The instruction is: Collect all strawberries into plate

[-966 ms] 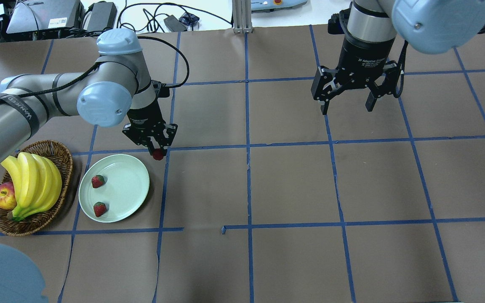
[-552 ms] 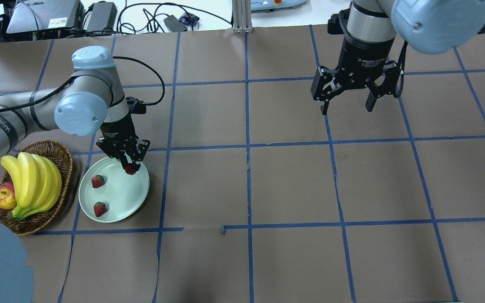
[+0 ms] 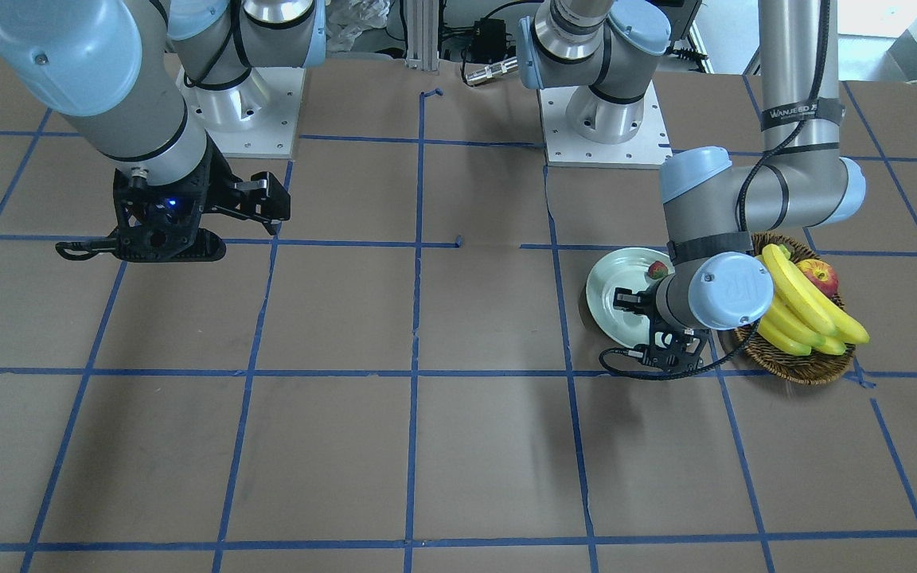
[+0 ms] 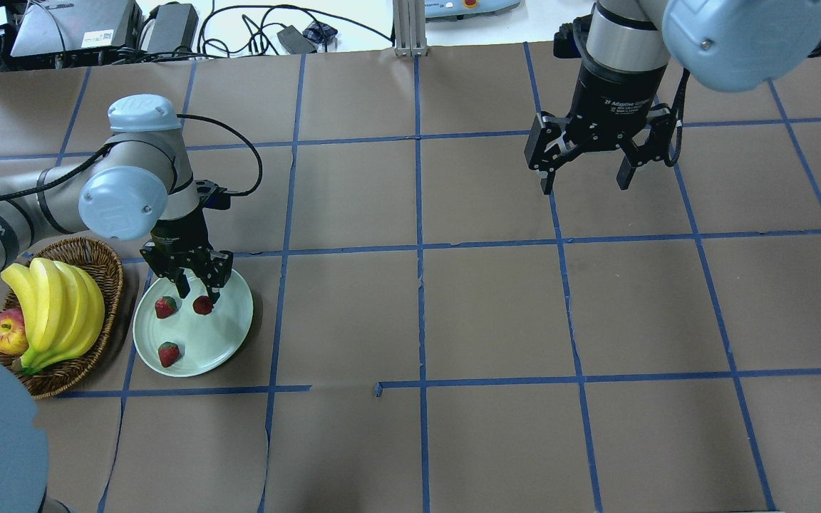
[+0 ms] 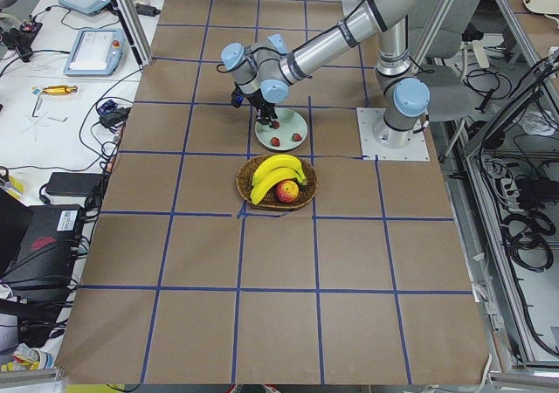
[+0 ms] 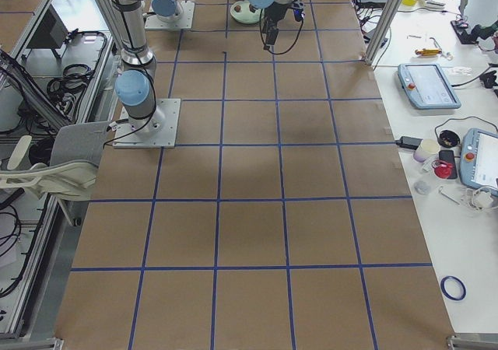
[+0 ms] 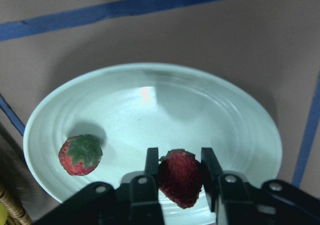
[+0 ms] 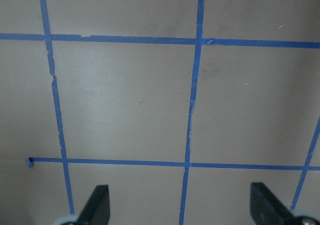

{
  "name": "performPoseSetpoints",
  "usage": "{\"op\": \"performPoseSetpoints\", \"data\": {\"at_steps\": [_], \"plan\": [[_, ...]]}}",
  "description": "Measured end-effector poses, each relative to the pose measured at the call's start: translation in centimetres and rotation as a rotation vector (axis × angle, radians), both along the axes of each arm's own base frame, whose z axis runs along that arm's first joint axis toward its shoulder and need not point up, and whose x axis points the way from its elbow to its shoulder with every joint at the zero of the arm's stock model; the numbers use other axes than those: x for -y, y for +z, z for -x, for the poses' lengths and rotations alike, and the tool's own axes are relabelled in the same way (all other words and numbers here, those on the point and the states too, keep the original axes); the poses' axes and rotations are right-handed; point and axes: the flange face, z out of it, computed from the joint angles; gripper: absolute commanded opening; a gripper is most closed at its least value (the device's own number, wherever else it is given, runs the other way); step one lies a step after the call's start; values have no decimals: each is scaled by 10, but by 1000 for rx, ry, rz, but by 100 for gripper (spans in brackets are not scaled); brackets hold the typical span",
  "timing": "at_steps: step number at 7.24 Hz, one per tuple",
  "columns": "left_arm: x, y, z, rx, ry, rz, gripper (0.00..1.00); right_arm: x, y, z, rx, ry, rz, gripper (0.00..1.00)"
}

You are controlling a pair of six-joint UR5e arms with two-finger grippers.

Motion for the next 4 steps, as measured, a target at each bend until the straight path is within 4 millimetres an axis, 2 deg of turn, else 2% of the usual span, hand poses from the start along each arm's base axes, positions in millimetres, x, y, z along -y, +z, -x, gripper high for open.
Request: {"op": "performPoseSetpoints", "data": {"at_steps": [2, 4], "plan": [[3, 9, 0, 6, 3, 25, 100, 0, 0, 0, 1, -2, -1, 100], [16, 40, 5, 25, 9, 101, 100, 0, 0, 0, 1, -3, -3, 100]]}}
